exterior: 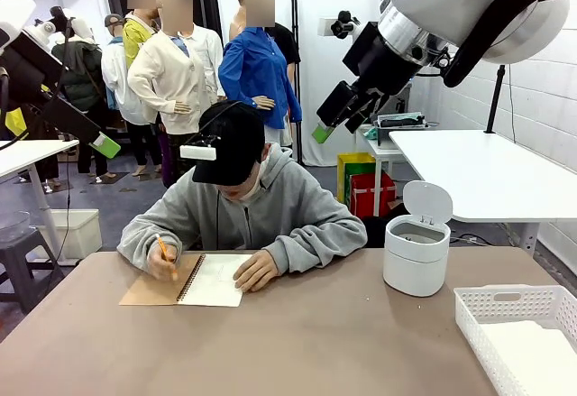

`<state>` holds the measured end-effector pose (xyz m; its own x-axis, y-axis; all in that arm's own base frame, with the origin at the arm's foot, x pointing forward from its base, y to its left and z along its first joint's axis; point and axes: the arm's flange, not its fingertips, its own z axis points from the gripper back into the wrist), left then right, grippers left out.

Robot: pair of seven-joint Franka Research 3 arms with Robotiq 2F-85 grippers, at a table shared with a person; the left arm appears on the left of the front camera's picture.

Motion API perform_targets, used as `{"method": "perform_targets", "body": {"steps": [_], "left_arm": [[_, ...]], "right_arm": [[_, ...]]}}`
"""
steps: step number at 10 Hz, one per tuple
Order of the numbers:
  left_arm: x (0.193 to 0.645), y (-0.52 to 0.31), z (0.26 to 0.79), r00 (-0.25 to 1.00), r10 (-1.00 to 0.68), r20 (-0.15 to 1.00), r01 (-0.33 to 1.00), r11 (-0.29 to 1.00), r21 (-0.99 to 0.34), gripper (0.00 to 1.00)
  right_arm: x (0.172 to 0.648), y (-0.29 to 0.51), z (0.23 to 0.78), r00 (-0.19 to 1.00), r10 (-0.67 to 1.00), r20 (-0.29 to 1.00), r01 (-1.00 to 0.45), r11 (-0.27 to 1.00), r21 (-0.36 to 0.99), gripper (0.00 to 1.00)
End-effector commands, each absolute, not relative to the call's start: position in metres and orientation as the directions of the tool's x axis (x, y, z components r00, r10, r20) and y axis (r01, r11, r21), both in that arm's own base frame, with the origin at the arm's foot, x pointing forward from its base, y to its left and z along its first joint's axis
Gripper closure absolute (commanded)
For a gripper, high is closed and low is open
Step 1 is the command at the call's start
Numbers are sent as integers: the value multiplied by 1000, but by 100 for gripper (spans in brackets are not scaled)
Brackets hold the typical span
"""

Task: Sort the paper based on its condition.
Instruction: If a person hands you a paper, place it in the Organizing basket , and if it's crumpled, put it in the Trash can.

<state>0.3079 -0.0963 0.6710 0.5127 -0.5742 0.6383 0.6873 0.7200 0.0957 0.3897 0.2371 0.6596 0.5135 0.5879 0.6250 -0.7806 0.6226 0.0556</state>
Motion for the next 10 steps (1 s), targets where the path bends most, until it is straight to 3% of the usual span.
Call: {"method": "perform_targets", "body": {"steps": [1, 10], "left_arm": [[308, -95, 671, 512, -571, 642, 690, 718, 89, 0], [308, -95, 671, 512, -571, 642, 690, 718, 89, 0]], "right_arm": [[388, 237, 659, 520, 584, 623, -775, 630, 57, 0], [388, 237, 659, 520, 584, 623, -775, 630, 57, 0]]}}
